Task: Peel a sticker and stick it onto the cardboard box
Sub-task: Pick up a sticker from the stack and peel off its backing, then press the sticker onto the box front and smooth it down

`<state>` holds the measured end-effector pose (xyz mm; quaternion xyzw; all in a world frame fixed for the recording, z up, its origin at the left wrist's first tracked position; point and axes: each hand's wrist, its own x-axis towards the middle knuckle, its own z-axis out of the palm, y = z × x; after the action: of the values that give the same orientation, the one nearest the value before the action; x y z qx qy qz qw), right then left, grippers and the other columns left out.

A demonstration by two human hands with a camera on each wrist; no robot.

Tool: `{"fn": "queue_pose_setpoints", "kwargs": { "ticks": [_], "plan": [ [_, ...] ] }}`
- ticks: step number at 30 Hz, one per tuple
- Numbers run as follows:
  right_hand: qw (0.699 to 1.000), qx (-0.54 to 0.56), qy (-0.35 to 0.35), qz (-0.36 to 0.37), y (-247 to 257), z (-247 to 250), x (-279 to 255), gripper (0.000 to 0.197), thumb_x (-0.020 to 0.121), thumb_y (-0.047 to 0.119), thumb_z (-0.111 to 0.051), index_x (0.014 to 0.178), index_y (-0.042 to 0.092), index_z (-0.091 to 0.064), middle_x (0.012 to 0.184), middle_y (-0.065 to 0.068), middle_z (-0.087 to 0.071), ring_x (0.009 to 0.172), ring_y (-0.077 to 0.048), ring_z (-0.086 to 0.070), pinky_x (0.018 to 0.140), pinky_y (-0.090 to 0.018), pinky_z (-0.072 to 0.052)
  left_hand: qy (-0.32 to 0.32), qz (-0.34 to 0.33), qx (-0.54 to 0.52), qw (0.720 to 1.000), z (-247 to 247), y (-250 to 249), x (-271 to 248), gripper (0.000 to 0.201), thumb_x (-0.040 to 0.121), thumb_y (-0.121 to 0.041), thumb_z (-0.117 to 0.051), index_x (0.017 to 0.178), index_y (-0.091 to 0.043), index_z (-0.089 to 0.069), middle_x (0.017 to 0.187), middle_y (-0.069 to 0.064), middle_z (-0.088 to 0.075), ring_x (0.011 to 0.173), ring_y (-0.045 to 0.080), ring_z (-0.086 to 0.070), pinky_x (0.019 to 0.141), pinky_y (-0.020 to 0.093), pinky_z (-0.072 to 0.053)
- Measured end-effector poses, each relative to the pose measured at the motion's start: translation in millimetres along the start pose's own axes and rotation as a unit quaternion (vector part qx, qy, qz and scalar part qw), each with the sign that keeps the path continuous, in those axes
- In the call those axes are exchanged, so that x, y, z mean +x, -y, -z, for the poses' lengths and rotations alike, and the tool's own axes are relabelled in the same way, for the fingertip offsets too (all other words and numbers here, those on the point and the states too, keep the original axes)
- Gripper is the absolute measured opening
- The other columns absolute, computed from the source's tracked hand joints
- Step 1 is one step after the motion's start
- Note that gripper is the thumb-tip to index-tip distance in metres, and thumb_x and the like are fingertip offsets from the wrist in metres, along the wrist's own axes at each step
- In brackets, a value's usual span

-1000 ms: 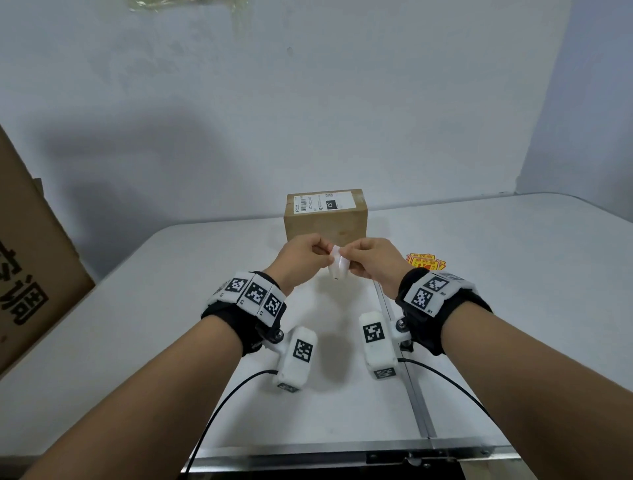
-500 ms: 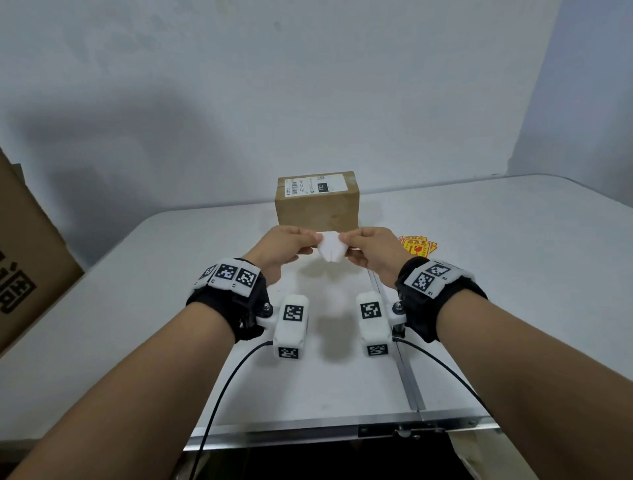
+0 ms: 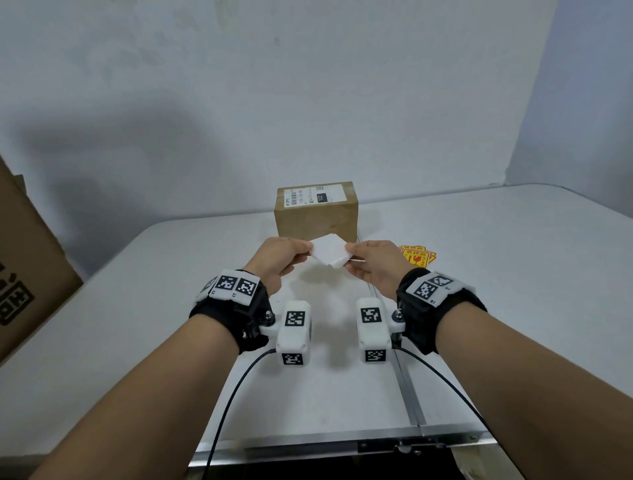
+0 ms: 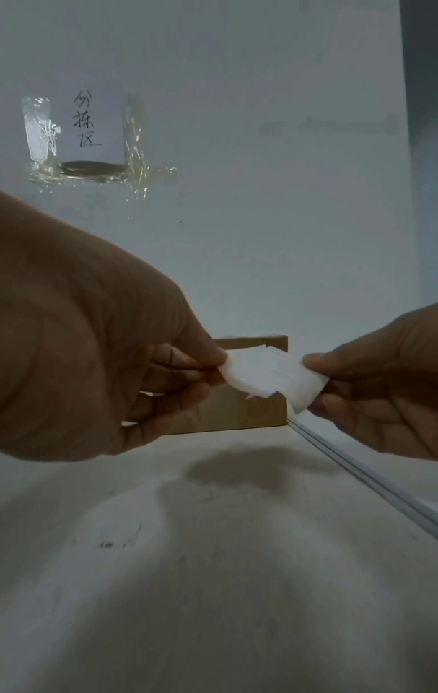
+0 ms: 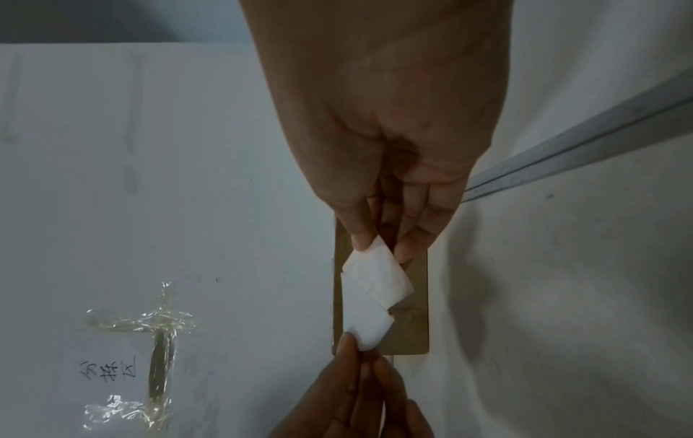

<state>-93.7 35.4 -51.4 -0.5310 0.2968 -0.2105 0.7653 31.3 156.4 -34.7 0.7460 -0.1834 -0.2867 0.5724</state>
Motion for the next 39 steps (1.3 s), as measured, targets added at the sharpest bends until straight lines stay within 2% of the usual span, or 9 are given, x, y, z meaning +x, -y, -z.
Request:
{"fn": "queue_pose_setpoints", "kwargs": {
  "ticks": [8,13,17,20,25,30,34,37,39],
  "plan": [
    [0.998,0.057,-0.017,-0.013,-2,5,3,0.015,0.093,0.003,-0.057,0.106,-0.001,-0.054,0.103,-0.017,-0.064,0.074,-0.020,-0.063,0.064,-0.021,-0.054,-0.040,-0.019,-0.039,0.998,-4,1,5,0.010,0.084,-0.011,-0.063,0.076,-0.018,-0.064,0.076,-0.002,-0.059,0.074,0.009,-0.055,0.080,0.027,-0.038],
    [0.990,0.108,-0.089,-0.036,-1,22,7,0.010,0.094,0.002,-0.052,0.084,0.002,-0.053,0.085,-0.014,-0.062,0.070,-0.019,-0.060,0.065,-0.022,-0.051,-0.076,-0.036,-0.067,0.994,6,1,5,0.029,0.087,-0.011,-0.059,0.060,-0.021,-0.063,0.055,-0.007,-0.064,0.060,0.002,-0.059,0.075,0.026,-0.038],
    [0.980,0.124,-0.151,-0.031,-2,46,10,0.010,0.093,0.003,-0.051,0.083,0.005,-0.050,0.080,-0.009,-0.059,0.066,-0.015,-0.058,0.061,-0.018,-0.051,-0.091,-0.125,0.056,0.986,8,2,14,0.014,0.089,-0.018,-0.062,0.075,-0.016,-0.060,0.086,0.002,-0.068,0.076,0.012,-0.061,0.063,0.021,-0.040],
    [0.979,0.127,-0.160,-0.021,0,55,8,0.012,0.090,-0.001,-0.053,0.080,0.005,-0.053,0.076,-0.008,-0.056,0.063,-0.014,-0.055,0.064,-0.020,-0.049,-0.067,-0.222,0.257,0.938,-12,-1,23,0.011,0.087,-0.024,-0.064,0.085,-0.014,-0.065,0.089,0.001,-0.068,0.081,0.014,-0.061,0.064,0.021,-0.043],
    [0.985,0.054,-0.164,-0.027,12,75,5,0.008,0.085,-0.005,-0.055,0.083,-0.001,-0.061,0.082,-0.013,-0.061,0.063,-0.015,-0.055,0.050,-0.014,-0.050,0.065,-0.313,0.436,0.841,-63,-13,34,0.010,0.085,-0.010,-0.061,0.095,-0.011,-0.063,0.086,0.001,-0.063,0.079,0.016,-0.056,0.069,0.025,-0.047],
    [0.979,0.052,-0.199,-0.006,18,93,8,0.025,0.093,-0.002,-0.039,0.103,0.011,-0.059,0.110,-0.014,-0.054,0.068,-0.016,-0.056,0.042,-0.014,-0.051,0.131,-0.305,0.483,0.810,-97,-16,45,0.024,0.085,-0.010,-0.063,0.109,-0.008,-0.064,0.109,0.007,-0.067,0.083,0.013,-0.053,0.083,0.028,-0.048],
    [0.982,0.048,-0.184,-0.010,16,98,9,0.032,0.093,-0.003,-0.036,0.084,0.013,-0.062,0.100,-0.012,-0.059,0.067,-0.017,-0.059,0.049,-0.016,-0.051,0.103,-0.358,0.456,0.808,-107,-18,47,0.023,0.089,-0.016,-0.059,0.112,-0.014,-0.063,0.112,0.001,-0.065,0.083,0.012,-0.054,0.082,0.026,-0.047],
    [0.984,0.069,-0.162,-0.012,16,97,7,0.024,0.094,-0.003,-0.043,0.081,0.007,-0.062,0.086,-0.012,-0.062,0.064,-0.021,-0.062,0.055,-0.020,-0.052,0.131,-0.435,0.477,0.752,-109,-20,41,0.021,0.089,-0.028,-0.060,0.109,-0.020,-0.061,0.107,-0.005,-0.064,0.084,0.011,-0.059,0.080,0.031,-0.051],
    [0.986,0.078,-0.146,-0.010,16,93,7,0.018,0.092,-0.005,-0.045,0.086,0.002,-0.061,0.097,-0.022,-0.064,0.076,-0.031,-0.066,0.068,-0.025,-0.053,0.145,-0.466,0.487,0.724,-110,-22,34,0.026,0.087,-0.040,-0.062,0.107,-0.023,-0.059,0.104,-0.008,-0.061,0.085,0.009,-0.059,0.075,0.027,-0.050]
  ]
}}
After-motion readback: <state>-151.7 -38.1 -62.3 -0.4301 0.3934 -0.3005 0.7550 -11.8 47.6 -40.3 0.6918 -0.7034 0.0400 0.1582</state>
